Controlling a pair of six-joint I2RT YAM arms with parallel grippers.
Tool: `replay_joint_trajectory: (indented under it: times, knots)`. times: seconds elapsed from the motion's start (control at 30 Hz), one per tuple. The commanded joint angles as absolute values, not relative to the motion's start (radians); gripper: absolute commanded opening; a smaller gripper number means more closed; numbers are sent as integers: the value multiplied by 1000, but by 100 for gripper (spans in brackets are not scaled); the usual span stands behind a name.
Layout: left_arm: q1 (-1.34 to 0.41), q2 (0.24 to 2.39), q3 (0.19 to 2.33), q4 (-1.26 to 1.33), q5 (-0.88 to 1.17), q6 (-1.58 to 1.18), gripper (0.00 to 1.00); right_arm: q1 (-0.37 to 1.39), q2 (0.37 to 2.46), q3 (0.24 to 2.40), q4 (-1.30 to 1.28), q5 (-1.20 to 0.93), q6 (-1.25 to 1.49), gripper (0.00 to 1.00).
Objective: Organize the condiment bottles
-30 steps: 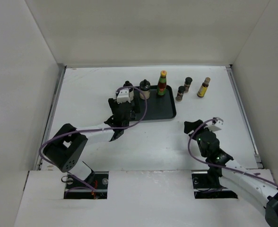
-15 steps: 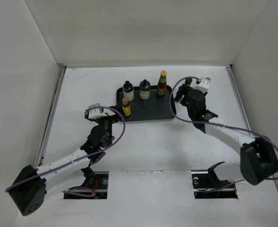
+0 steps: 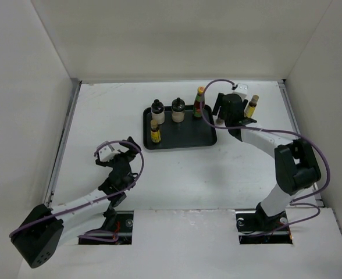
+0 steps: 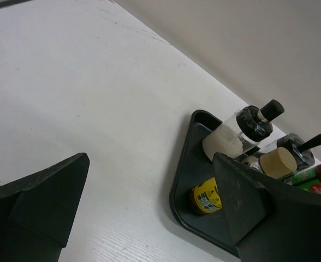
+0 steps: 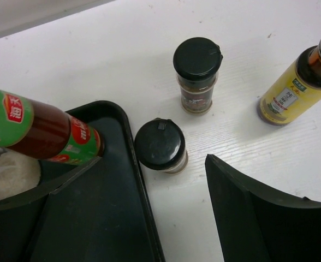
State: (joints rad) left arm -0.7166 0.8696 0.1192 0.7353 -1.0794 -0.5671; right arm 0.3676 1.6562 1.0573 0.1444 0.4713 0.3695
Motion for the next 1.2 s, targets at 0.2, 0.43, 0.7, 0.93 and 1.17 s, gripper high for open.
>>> replay_joint_trajectory:
  times: [0.2,0.43,0.7,0.93,1.17]
  knots:
    - [-686,979,137,765,-1026,-669,100,337,1773,1172,155,426,353,74]
    - [-657,973,137,755,-1009,-673,100,331,1769,1161,224,465,336,45]
    - [-625,939,118,747,-1025,-681,100,473,1513,990,238,517,299,43]
    - [-620,957,120,744,-1008,-704,100,680,1583,1041,300,459,356,43]
    - [-616,953,118,744,-985,-706,100,791,1753,1181,313,440,362,44]
